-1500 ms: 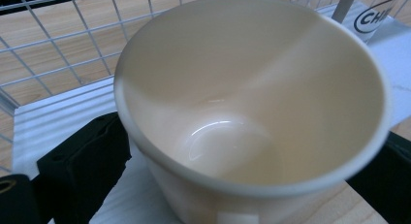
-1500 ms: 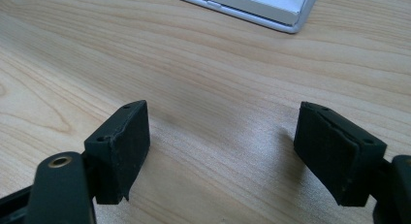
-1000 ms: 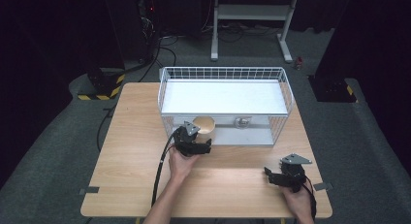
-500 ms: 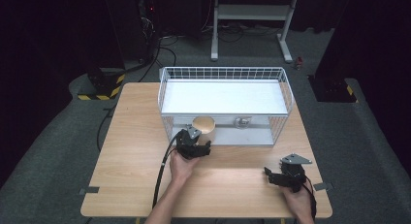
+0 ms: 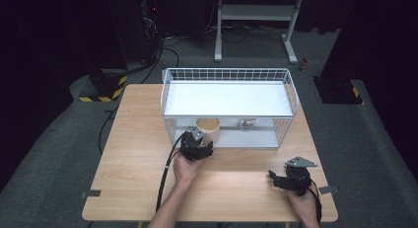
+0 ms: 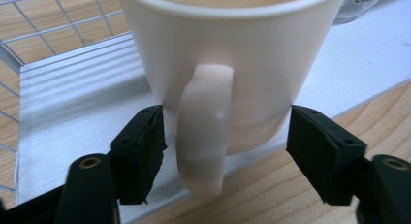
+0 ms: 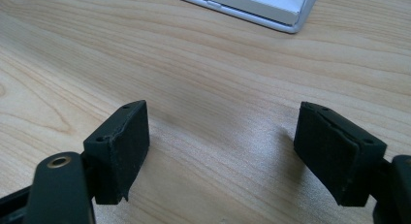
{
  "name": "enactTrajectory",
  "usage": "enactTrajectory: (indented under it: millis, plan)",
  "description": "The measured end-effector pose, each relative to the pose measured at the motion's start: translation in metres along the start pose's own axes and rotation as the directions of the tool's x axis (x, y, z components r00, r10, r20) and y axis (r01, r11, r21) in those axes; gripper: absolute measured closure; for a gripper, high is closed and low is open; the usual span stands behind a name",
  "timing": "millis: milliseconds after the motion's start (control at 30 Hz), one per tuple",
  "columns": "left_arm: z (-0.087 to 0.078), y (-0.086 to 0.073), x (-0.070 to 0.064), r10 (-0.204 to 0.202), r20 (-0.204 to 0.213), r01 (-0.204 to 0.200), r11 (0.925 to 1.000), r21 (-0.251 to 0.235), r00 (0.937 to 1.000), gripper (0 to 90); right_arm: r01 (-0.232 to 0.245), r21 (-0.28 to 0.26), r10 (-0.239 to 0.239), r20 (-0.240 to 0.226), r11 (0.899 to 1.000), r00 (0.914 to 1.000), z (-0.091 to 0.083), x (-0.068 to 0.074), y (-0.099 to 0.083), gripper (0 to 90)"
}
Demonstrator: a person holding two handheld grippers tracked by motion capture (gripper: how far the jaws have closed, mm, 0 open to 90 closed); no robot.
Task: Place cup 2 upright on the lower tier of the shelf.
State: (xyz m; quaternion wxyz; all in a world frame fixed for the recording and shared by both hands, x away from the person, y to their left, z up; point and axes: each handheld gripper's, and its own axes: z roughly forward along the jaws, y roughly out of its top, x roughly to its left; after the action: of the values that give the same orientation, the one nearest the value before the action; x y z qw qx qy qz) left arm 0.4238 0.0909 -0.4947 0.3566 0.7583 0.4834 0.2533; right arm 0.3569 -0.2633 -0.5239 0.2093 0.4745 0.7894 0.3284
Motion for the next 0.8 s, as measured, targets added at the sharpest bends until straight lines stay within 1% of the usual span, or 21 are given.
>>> enactTrajectory:
  millis: [100,133,233,267,367,433,467,533,567,667,700,800]
  plan:
    - [0.001,0.001,-0.001,-0.008,-0.001,0.008,1.0,0.0,1.0,37.1,-0.001,0.001,0.001,0.001,1.0,1.0,0.0,0.0,0.0,20.6]
    - [0.001,0.001,-0.001,-0.003,-0.007,0.002,1.0,-0.002,1.0,39.0,-0.001,0.001,0.001,0.0,1.0,1.0,0.0,0.0,0.0,20.6]
    - [0.004,0.0,-0.001,-0.014,-0.009,0.014,0.9999,-0.006,0.9999,42.9,-0.004,0.002,0.004,0.001,1.0,1.0,0.0,0.0,0.0,20.6]
    - [0.004,0.001,0.0,-0.006,-0.011,0.006,1.0,-0.004,0.9999,44.0,-0.001,0.001,0.001,0.001,1.0,1.0,0.0,0.0,0.0,20.6]
    - [0.005,0.001,0.001,-0.008,-0.013,0.008,1.0,-0.002,0.9999,47.2,-0.001,0.001,0.001,0.001,1.0,1.0,0.0,0.0,0.0,20.6]
    - [0.007,0.001,0.001,-0.012,-0.017,0.012,0.9999,0.001,0.9998,48.7,-0.001,0.001,0.001,0.001,1.0,1.0,0.0,0.0,0.0,20.6]
    - [0.008,0.001,0.0,-0.026,-0.012,0.026,0.9997,0.001,0.9996,49.2,-0.001,0.001,0.001,0.001,1.0,1.0,0.0,0.0,0.0,20.6]
    - [0.009,0.003,0.0,0.004,-0.025,-0.004,0.9998,0.019,0.9997,49.7,-0.001,0.001,0.001,0.001,1.0,1.0,0.0,0.0,0.0,20.6]
    - [0.009,0.004,0.0,0.011,-0.03,-0.01,0.9998,0.018,0.9995,50.2,-0.001,0.001,0.001,0.001,1.0,1.0,0.0,0.0,0.0,20.6]
    - [0.012,0.006,0.001,0.008,-0.03,-0.007,0.9997,0.025,0.9995,51.7,-0.001,0.001,0.001,0.001,1.0,1.0,0.0,0.0,0.0,20.6]
    - [0.012,0.007,0.001,0.014,-0.032,-0.013,0.9995,0.031,0.9994,52.5,-0.001,0.001,0.001,0.001,1.0,1.0,0.0,0.0,0.0,20.6]
    - [0.015,0.008,0.001,0.016,-0.033,-0.015,0.9995,0.029,0.9993,53.7,-0.001,0.001,0.001,0.001,1.0,1.0,0.0,0.0,0.0,20.6]
